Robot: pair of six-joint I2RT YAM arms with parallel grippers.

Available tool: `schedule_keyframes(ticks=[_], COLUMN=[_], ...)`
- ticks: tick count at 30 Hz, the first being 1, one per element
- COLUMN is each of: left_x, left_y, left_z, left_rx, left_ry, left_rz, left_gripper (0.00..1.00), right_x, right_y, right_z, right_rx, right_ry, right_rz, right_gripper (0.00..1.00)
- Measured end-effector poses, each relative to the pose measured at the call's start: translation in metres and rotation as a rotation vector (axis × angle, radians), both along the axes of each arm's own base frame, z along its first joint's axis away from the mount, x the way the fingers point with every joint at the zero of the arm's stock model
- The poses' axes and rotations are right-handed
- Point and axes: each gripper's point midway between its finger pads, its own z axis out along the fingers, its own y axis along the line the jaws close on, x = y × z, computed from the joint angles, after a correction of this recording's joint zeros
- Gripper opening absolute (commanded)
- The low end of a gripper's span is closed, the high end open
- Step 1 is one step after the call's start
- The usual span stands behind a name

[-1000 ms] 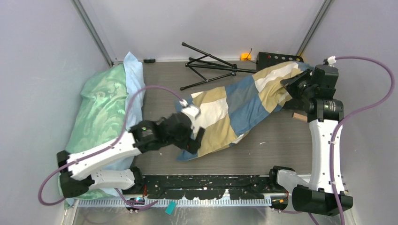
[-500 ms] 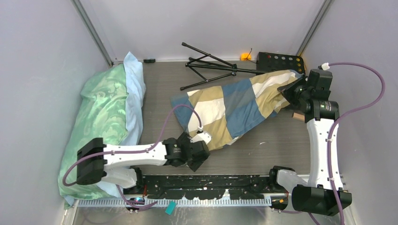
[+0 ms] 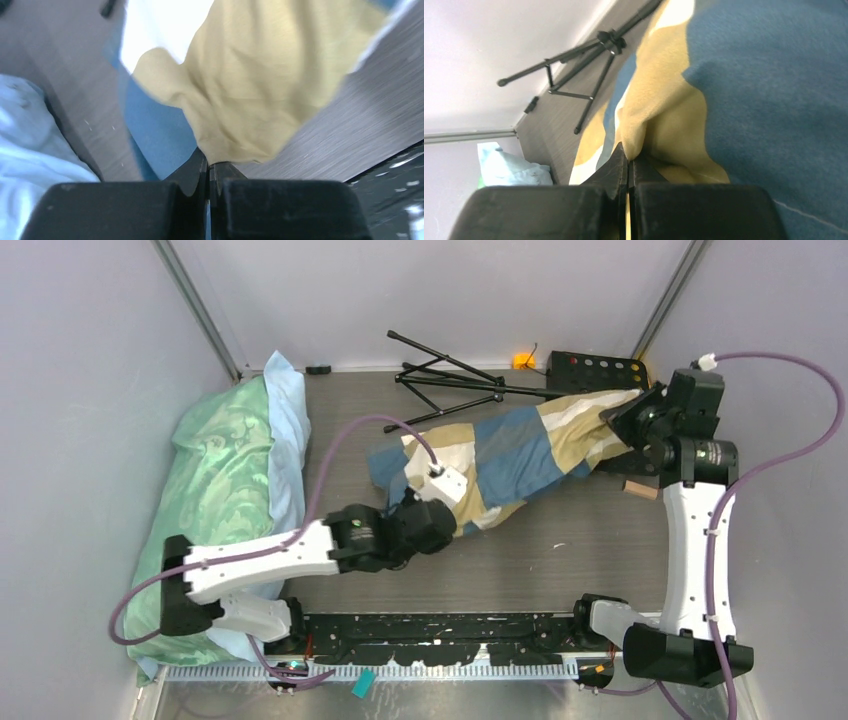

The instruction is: Remove the pillowcase from the pillow

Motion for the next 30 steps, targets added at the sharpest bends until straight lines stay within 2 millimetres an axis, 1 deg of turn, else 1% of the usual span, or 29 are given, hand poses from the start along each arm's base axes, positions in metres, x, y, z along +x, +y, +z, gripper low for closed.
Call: schedule_keyframes(ticks=[2,3,5,7,9,10,13,15,16,17,18,19,20,21,22,23,24,25,26,27,28,29,30], left_x=[0.003,0.004,0.002,-0.007,-0.018,-0.026,-0.045,-0.052,-0.053,-0.052,-0.048,-0.045,-0.037,-0.026,-0.014,0.004,0.023,0.042,0.059,0.081,0.098,0.116,0.131], left_y=[-0.003,0.000,0.012,0.030,0.048,0.059,0.078,0.088,0.090,0.092,0.093,0.092,0.091,0.088,0.087,0.085,0.085,0.087,0.092,0.093,0.095,0.098,0.101], left_z=[0.053,0.086,0.141,0.188,0.221,0.235,0.256,0.267,0.271,0.274,0.277,0.277,0.276,0.272,0.266,0.253,0.237,0.218,0.200,0.171,0.150,0.125,0.104], left_rx=[-0.091,-0.149,-0.267,-0.389,-0.491,-0.550,-0.654,-0.690,-0.697,-0.694,-0.683,-0.667,-0.642,-0.616,-0.592,-0.572,-0.543,-0.517,-0.489,-0.452,-0.425,-0.395,-0.377], left_ry=[-0.045,-0.071,-0.108,-0.125,-0.123,-0.112,-0.069,-0.054,-0.054,-0.058,-0.067,-0.074,-0.081,-0.080,-0.075,-0.047,-0.017,0.017,0.049,0.105,0.143,0.190,0.238], left_rz=[-0.011,-0.018,-0.022,-0.035,-0.057,-0.073,-0.117,-0.128,-0.127,-0.118,-0.101,-0.083,-0.054,-0.014,0.028,0.078,0.135,0.189,0.245,0.298,0.337,0.375,0.407], left_gripper=[0.00,0.00,0.00,0.00,0.00,0.00,0.00,0.00,0.00,0.00,0.00,0.00,0.00,0.00,0.00,0.00,0.00,0.01,0.07,0.18,0.32,0.50,0.67], right_x=[0.004,0.006,0.003,-0.011,-0.031,-0.044,-0.079,-0.094,-0.103,-0.106,-0.106,-0.102,-0.092,-0.082,-0.065,-0.044,-0.020,0.006,0.026,0.051,0.071,0.085,0.095], right_y=[-0.001,-0.002,-0.004,-0.009,-0.014,-0.016,-0.019,-0.017,-0.015,-0.014,-0.012,-0.010,-0.008,-0.006,-0.005,-0.004,-0.005,-0.007,-0.009,-0.013,-0.016,-0.017,-0.017], right_z=[0.022,0.035,0.063,0.089,0.113,0.125,0.152,0.162,0.168,0.171,0.172,0.169,0.163,0.154,0.141,0.125,0.110,0.094,0.082,0.061,0.040,0.021,0.003], right_rx=[-0.014,-0.023,-0.037,-0.060,-0.087,-0.100,-0.129,-0.132,-0.132,-0.130,-0.123,-0.112,-0.095,-0.075,-0.050,-0.022,0.004,0.023,0.039,0.043,0.048,0.052,0.055], right_ry=[-0.029,-0.050,-0.089,-0.116,-0.139,-0.151,-0.201,-0.217,-0.230,-0.236,-0.236,-0.226,-0.204,-0.178,-0.140,-0.095,-0.061,-0.032,-0.011,0.030,0.075,0.118,0.157], right_rz=[0.003,0.004,-0.009,-0.049,-0.092,-0.114,-0.155,-0.159,-0.157,-0.153,-0.146,-0.134,-0.118,-0.107,-0.094,-0.084,-0.077,-0.076,-0.082,-0.078,-0.075,-0.067,-0.055], right_gripper=[0.00,0.00,0.00,0.00,0.00,0.00,0.01,0.00,0.00,0.00,0.01,0.04,0.07,0.14,0.29,0.49,0.74,0.86,0.88,0.89,0.89,0.89,0.90])
